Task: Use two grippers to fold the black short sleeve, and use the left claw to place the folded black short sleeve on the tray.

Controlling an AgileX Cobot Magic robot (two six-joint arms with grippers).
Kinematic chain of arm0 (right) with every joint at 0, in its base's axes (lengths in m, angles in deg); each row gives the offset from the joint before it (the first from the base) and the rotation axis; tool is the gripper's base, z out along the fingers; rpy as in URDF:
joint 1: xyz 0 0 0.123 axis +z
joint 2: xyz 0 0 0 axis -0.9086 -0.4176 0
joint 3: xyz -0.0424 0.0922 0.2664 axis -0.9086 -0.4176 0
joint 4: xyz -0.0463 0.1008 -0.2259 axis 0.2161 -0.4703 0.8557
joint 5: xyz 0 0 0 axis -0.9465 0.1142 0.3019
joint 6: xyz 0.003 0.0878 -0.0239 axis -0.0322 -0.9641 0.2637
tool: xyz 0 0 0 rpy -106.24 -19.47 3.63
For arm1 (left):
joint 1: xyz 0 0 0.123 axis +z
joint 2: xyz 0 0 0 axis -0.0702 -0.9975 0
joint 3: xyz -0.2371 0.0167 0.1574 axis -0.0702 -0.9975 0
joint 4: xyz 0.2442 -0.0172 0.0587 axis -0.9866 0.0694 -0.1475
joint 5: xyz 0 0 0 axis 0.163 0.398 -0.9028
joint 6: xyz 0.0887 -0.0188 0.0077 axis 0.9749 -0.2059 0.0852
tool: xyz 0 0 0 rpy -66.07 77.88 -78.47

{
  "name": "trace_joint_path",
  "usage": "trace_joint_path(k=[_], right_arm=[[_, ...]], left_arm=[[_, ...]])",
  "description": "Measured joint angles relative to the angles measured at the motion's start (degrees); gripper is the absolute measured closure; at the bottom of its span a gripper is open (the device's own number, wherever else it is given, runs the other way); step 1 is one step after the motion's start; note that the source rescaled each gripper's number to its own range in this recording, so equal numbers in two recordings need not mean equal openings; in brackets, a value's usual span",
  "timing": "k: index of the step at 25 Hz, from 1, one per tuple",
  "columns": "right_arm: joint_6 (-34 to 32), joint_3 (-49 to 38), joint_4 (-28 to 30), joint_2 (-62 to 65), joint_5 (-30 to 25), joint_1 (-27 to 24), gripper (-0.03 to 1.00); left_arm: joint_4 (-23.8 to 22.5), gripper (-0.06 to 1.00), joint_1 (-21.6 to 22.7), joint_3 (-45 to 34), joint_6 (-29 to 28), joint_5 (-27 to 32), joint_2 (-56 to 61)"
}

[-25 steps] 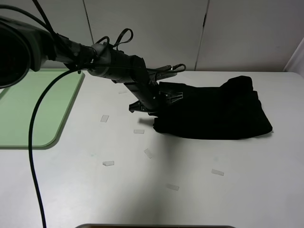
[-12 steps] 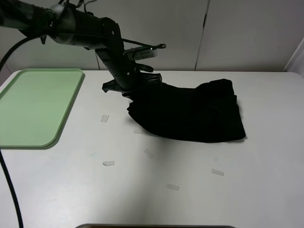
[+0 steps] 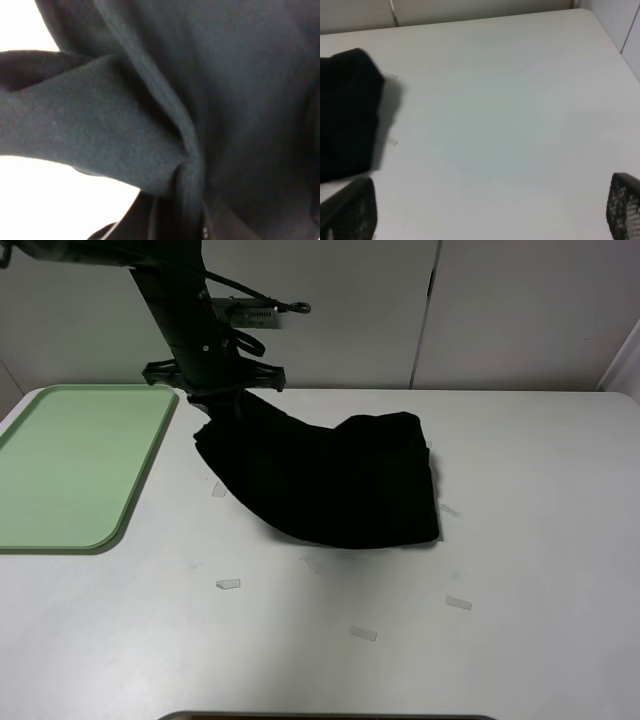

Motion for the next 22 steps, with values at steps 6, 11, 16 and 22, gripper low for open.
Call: trace_joint_path(k=[6, 11, 16, 22], right_arm=[[0.00, 0.00, 0.00, 0.00, 0.00, 0.00, -0.03], [0.00, 0.00, 0.00, 0.00, 0.00, 0.00, -0.03], [0.00, 0.00, -0.05, 0.00, 0.00, 0.00, -0.03], [0.00, 0.00, -0.05, 0.00, 0.00, 0.00, -0.03]], left_arm=[[-2.94, 0.85, 0.70, 0.00, 0.78, 4.65, 3.93], [-1.12, 0.85, 0.70, 0.00, 1.45, 5.34, 5.30], [4.21, 0.85, -0.02, 0.00, 4.31, 5.30, 5.30], [4.85, 0.85, -5.09, 0.00, 4.95, 1.55, 5.30]])
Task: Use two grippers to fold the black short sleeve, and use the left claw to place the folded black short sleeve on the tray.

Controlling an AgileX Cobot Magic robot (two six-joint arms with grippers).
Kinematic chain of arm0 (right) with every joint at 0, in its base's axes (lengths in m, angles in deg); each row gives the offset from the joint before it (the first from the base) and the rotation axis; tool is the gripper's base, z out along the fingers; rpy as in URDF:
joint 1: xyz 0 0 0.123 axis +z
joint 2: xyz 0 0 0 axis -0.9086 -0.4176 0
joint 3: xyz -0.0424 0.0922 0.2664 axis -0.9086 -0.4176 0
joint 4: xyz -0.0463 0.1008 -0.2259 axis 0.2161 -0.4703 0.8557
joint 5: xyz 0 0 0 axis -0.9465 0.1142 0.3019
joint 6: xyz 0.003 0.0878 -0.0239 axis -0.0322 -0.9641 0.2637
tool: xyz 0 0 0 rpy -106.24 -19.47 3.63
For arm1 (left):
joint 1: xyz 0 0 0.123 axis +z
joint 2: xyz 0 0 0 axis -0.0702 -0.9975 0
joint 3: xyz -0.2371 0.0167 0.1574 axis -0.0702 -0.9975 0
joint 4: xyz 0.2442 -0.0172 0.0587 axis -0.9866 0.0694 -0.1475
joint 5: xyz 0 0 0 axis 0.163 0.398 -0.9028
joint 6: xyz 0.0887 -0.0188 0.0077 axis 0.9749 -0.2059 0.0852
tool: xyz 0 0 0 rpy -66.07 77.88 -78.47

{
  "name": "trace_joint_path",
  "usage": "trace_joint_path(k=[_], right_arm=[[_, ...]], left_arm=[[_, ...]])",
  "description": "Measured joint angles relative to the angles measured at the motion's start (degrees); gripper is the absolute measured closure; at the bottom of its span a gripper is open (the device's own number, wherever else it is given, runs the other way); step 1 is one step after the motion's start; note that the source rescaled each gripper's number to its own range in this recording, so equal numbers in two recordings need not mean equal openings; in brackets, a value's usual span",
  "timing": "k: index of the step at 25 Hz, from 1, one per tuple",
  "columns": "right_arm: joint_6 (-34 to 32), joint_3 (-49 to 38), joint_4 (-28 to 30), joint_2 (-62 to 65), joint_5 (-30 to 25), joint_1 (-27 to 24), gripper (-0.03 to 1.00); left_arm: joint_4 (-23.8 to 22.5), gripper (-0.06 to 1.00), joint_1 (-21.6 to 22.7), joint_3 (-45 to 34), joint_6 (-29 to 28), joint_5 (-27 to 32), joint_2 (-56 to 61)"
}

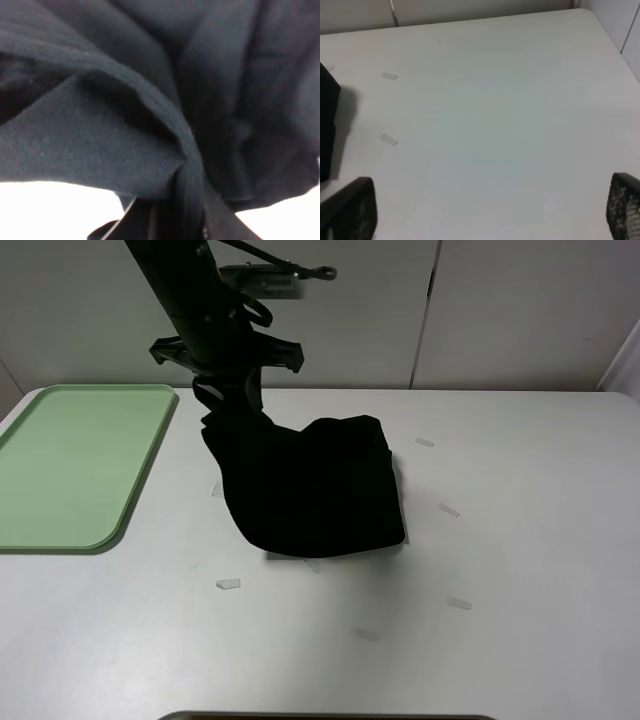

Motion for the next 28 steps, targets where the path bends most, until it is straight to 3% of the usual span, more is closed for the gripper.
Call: trace_joint_path(k=[11, 16, 24, 28], right_arm=[[0.00, 0.00, 0.00, 0.00, 0.00, 0.00, -0.03], [0.00, 0.00, 0.00, 0.00, 0.00, 0.00, -0.03], [0.00, 0.00, 0.00, 0.00, 0.00, 0.00, -0.03], [0.00, 0.00, 0.00, 0.00, 0.00, 0.00, -0.03]], left_arm=[[0.23, 0.85, -8.33, 0.20, 0.19, -6.94, -3.81], [0.27, 0.85, -11.42, 3.81, 0.24, -8.14, -9.12], [3.84, 0.85, -13.19, 13.05, 0.47, -8.39, -18.70], [6.61, 0.76, -13.19, 15.03, 2.11, -9.43, -21.67]])
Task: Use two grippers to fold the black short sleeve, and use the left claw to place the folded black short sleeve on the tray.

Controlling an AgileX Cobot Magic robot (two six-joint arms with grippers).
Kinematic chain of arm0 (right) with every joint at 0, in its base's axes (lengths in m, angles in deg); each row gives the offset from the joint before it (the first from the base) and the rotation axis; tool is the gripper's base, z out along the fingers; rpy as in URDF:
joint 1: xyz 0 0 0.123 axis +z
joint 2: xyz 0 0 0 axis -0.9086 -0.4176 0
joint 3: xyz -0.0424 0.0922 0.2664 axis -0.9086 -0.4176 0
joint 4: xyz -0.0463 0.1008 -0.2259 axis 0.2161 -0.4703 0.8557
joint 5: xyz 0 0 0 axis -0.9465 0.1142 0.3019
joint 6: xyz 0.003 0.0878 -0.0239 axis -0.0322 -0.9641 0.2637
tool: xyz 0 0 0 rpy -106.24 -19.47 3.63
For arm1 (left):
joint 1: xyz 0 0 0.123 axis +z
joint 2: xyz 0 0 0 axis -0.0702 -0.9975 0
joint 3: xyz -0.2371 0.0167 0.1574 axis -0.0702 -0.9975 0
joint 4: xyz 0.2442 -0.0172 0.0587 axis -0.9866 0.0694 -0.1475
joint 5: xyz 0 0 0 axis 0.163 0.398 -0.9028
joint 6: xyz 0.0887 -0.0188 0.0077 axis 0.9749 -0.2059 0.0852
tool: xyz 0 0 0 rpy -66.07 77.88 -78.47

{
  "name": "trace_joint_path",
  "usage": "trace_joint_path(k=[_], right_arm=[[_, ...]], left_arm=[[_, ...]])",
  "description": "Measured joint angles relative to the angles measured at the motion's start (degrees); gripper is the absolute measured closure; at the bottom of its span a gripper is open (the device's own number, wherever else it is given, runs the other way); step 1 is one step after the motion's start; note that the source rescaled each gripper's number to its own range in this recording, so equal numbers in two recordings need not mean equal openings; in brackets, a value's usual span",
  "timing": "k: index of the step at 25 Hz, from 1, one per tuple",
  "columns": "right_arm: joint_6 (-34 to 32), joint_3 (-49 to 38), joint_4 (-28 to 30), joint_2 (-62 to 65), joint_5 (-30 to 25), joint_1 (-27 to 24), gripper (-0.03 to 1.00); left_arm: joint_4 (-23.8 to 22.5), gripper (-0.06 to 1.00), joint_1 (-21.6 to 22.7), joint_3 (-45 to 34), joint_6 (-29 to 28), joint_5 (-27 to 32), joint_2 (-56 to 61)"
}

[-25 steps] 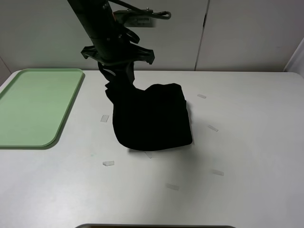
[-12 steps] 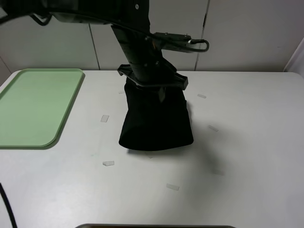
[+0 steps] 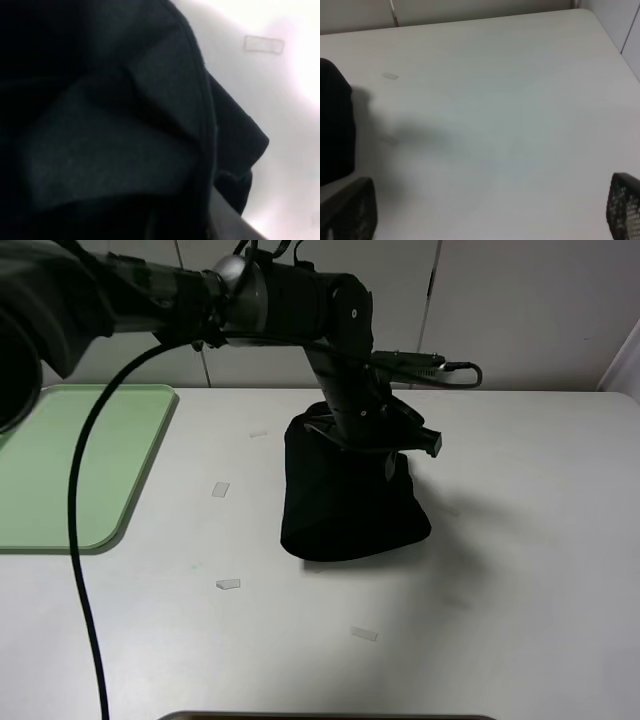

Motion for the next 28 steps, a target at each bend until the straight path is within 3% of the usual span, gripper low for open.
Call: trace_joint_path(k=[3, 7, 9, 12, 17, 24, 28], right_arm=[[0.00, 0.00, 0.00, 0.00, 0.00, 0.00, -0.03], [0.00, 0.00, 0.00, 0.00, 0.00, 0.00, -0.03], [0.00, 0.00, 0.00, 0.00, 0.00, 0.00, -0.03], [0.00, 0.00, 0.00, 0.00, 0.00, 0.00, -0.03], [0.00, 0.00, 0.00, 0.00, 0.00, 0.00, -0.03], [0.00, 0.00, 0.00, 0.00, 0.00, 0.00, -0.03], [0.00, 0.00, 0.00, 0.00, 0.00, 0.00, -0.03]], left_arm=[[1.16, 0.56, -0.04, 0.06, 1.62, -1.79, -0.40], [2.11, 0.09, -0.24, 0.43, 2.33, -4.88, -0.46], [3.47, 0.01, -0.35, 0.47, 3.70, -5.52, -0.46], [5.58, -0.04, -0.35, 2.88, 6.23, -3.95, -0.46], [5.40, -0.05, -0.35, 12.28, 7.64, 4.71, -0.46], [-1.69, -0.05, -0.08, 24.70, 6.30, 23.55, -0.39], [-3.24, -0.05, 1.80, 26.32, 6.22, 23.70, 0.31]])
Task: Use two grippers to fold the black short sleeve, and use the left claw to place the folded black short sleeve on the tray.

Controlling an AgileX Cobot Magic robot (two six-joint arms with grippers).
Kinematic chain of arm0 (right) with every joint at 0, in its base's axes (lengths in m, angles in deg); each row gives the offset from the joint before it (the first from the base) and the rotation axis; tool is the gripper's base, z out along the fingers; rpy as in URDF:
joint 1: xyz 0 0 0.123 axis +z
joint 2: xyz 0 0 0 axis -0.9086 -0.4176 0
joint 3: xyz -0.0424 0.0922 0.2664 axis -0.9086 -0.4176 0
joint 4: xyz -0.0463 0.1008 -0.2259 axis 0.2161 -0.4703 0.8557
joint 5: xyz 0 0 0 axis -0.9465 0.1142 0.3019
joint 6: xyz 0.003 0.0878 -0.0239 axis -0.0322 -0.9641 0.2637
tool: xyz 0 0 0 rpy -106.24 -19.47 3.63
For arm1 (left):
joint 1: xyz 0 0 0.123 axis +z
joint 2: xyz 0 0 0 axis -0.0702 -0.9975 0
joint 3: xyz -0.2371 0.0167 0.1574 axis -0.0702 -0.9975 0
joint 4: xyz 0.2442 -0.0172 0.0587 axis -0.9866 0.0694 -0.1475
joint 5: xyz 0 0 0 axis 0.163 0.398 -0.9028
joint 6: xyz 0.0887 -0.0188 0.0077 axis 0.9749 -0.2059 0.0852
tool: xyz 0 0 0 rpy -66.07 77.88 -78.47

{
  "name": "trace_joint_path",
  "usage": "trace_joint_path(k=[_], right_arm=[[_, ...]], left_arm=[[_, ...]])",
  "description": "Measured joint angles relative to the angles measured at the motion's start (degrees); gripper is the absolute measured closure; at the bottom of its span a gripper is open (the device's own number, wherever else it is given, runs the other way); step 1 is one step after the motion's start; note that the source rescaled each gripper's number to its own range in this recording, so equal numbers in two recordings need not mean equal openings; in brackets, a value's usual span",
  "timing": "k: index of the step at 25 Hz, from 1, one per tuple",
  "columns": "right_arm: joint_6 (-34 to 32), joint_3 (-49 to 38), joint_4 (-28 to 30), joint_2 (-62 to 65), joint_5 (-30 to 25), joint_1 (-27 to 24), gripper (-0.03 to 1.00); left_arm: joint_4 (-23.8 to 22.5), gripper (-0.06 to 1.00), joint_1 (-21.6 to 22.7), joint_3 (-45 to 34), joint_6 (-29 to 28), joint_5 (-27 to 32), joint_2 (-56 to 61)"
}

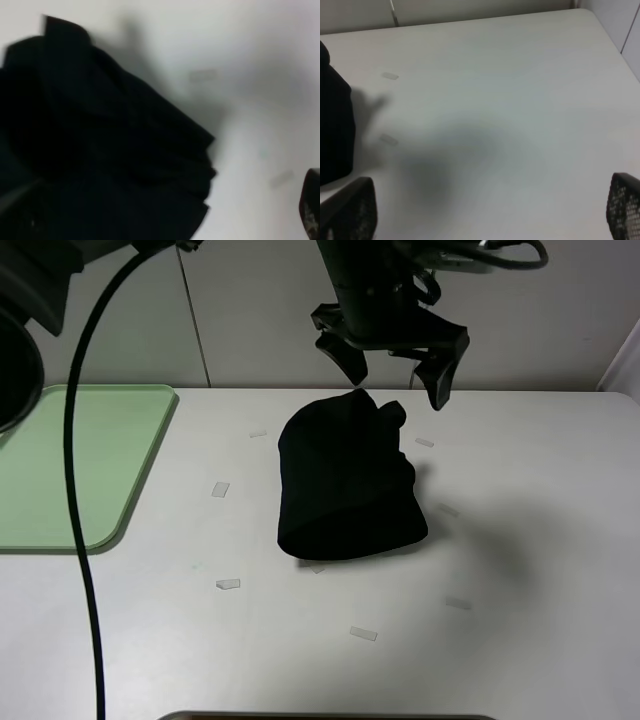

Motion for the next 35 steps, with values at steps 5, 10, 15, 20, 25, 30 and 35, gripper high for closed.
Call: trace_joint_path(k=[5, 10, 15, 20, 25, 30, 35], right_arm=[[0.00, 0.00, 0.00, 0.00, 0.00, 0.00, -0.03], [0.00, 0.00, 0.00, 0.00, 0.00, 0.00, -0.03], [0.00, 0.00, 0.00, 0.00, 0.00, 0.00, -0.03], [0.00, 0.00, 0.00, 0.00, 0.00, 0.00, -0.03], [0.00, 0.00, 0.00, 0.00, 0.00, 0.00, -0.03], [0.00, 0.00, 0.00, 0.00, 0.00, 0.00, -0.03], [0.00, 0.00, 0.00, 0.00, 0.00, 0.00, -0.03]], left_arm=[[-0.43, -0.05, 3.28, -1.42, 0.00, 0.00, 0.20], [-0.82, -0.06, 4.83, -6.71, 2.60, -0.11, 0.20], [-0.54, -0.06, 4.82, -10.87, 5.99, -0.17, -0.82], [1.71, -0.06, 4.72, -11.01, 8.41, -0.27, -4.15], [3.44, -0.06, 2.67, -11.01, 10.52, -4.11, -8.15], [3.08, -0.06, 1.25, -9.45, 10.69, -6.45, -9.15], [2.34, -0.06, 1.01, -9.11, 10.69, -9.46, -9.41]])
